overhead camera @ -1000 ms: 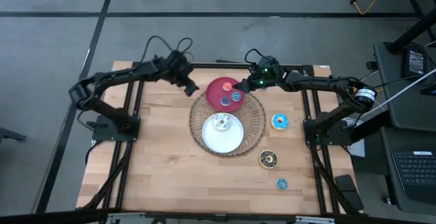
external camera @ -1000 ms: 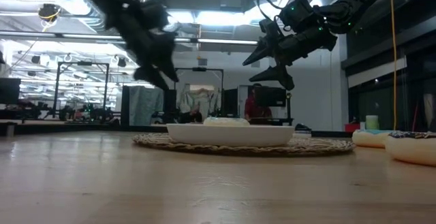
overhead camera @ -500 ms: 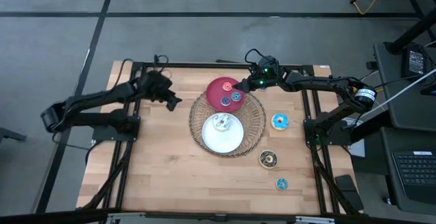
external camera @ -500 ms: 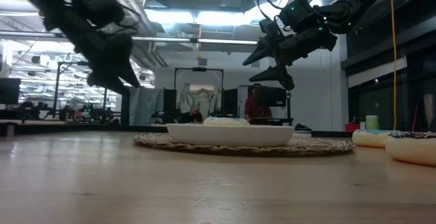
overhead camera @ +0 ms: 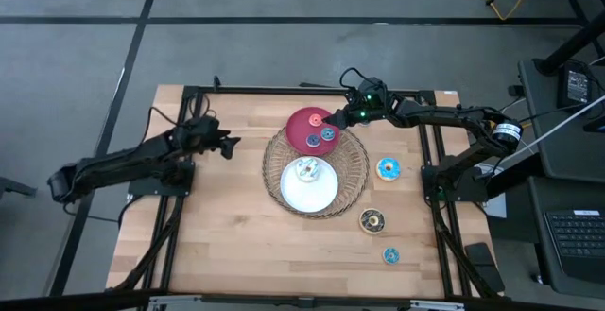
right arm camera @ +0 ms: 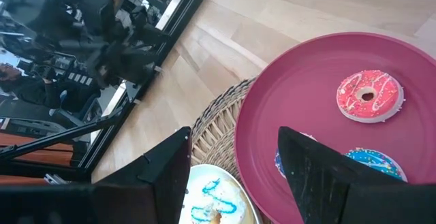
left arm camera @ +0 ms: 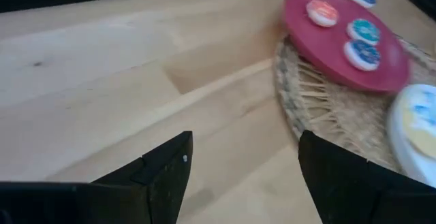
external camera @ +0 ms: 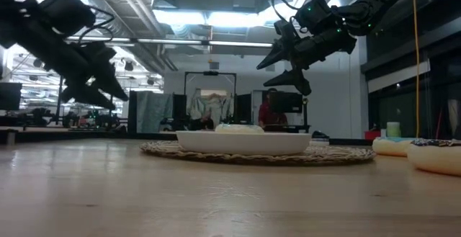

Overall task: Pick & Place donuts
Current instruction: Put the small blue donut on the red plate

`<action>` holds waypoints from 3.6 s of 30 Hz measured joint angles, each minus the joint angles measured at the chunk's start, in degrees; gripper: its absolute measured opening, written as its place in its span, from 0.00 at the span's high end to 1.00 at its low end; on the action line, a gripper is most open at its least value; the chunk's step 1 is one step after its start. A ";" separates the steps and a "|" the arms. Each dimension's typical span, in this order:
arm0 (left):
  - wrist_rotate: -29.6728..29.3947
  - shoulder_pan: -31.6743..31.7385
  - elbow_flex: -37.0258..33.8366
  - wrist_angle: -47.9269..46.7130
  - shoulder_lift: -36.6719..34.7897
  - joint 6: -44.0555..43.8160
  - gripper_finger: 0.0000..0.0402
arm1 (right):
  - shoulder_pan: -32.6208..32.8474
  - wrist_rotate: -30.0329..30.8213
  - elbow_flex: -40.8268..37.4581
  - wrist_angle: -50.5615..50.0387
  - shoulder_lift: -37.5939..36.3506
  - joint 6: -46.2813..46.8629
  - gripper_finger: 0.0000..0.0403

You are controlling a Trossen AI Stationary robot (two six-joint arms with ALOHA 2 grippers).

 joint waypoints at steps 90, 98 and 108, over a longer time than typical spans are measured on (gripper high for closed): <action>2.67 6.82 -9.60 19.31 -29.19 26.46 0.36 | 0.01 0.00 0.00 -0.37 0.00 0.00 0.45; 2.67 6.82 -9.58 19.31 -29.19 26.46 0.36 | 0.02 0.39 0.00 -0.16 0.00 0.08 0.45; 2.65 6.82 -9.58 19.31 -29.19 26.46 0.36 | 0.00 -3.37 0.00 -2.16 0.00 -7.71 0.45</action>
